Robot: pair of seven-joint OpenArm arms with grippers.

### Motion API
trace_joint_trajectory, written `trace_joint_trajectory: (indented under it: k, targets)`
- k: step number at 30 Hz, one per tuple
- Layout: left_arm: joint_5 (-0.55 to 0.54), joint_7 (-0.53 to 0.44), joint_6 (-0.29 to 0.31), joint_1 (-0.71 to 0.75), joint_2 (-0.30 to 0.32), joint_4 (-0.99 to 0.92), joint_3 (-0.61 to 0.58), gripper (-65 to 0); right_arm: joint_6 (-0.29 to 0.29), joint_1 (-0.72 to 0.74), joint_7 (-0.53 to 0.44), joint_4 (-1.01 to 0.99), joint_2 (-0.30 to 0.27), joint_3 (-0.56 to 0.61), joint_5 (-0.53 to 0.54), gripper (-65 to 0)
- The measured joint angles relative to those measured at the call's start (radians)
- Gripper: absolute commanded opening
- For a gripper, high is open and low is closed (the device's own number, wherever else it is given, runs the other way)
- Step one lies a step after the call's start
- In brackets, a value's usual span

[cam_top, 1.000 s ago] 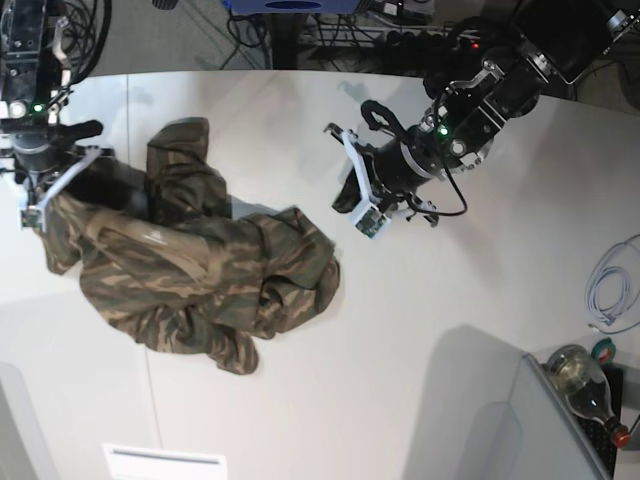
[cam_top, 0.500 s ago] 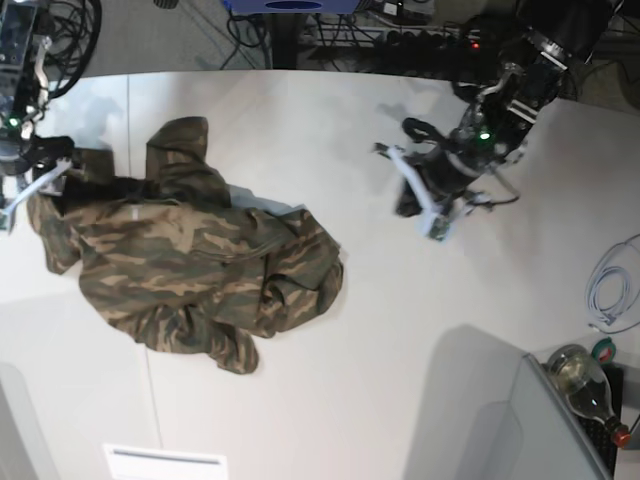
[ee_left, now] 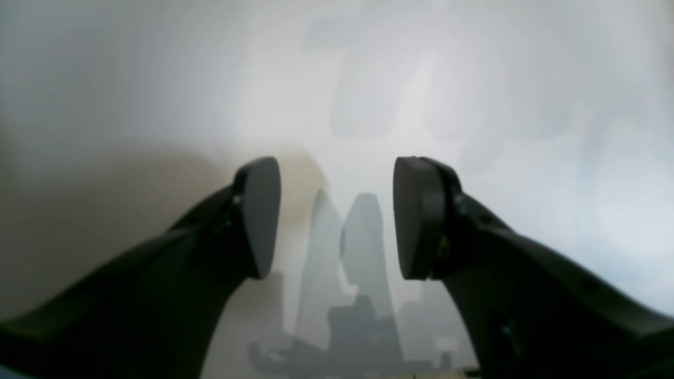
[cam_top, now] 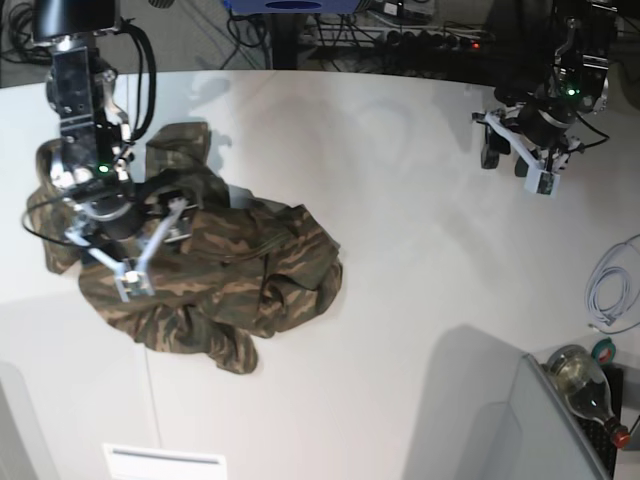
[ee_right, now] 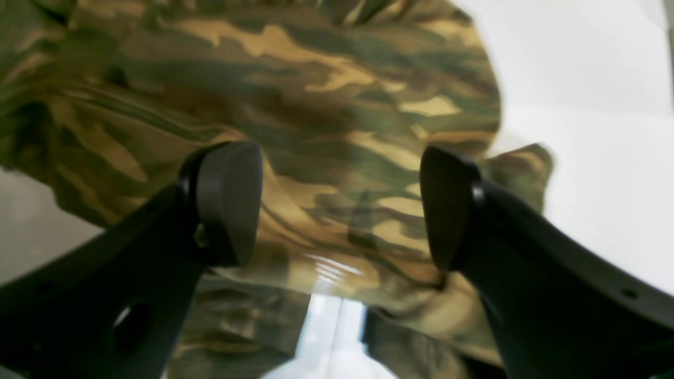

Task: Layout the t-shirt on the table in an organized manner, then fold the t-shirt properly
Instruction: 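Drag the grasped fabric with the right gripper, then regrasp the shirt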

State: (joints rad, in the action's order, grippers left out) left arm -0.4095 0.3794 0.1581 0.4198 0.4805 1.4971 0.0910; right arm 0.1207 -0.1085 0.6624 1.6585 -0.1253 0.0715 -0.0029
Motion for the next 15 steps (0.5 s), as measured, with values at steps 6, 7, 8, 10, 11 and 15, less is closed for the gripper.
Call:
trace_joint_trajectory:
  k: [6, 7, 8, 10, 11, 15]
  targets:
    - [0.004, -0.002, 0.008, 0.024, -0.021, 0.001, 0.07, -32.3, 0.004, 0.026, -0.001, -0.083, 0.019, 0.037, 0.002, -21.6]
    - [0.004, -0.002, 0.008, 0.027, -0.028, 0.002, 0.079, -32.3, 0.003, 0.025, 0.0, -0.083, 0.031, 0.032, -0.001, -21.9]
    - [0.004, -0.002, 0.008, 0.03, -0.035, 0.002, 0.082, -32.3, 0.001, 0.026, -0.001, -0.084, 0.039, 0.033, 0.0, -22.2]
    - [0.004, -0.001, 0.017, 0.032, -0.037, 0.002, 0.079, -32.3, 0.001, 0.028, -0.008, -0.103, 0.056, 0.034, 0.004, -23.4]
    - [0.005, -0.001, 0.018, 0.032, -0.035, 0.002, 0.078, -32.3, 0.001, 0.027, -0.007, -0.111, 0.06, 0.04, 0.004, -27.3]
    - [0.004, -0.002, 0.011, 0.024, -0.036, 0.002, 0.077, -32.3, 0.004, -0.014, -0.005, -0.07, 0.051, 0.039, 0.001, -56.4]
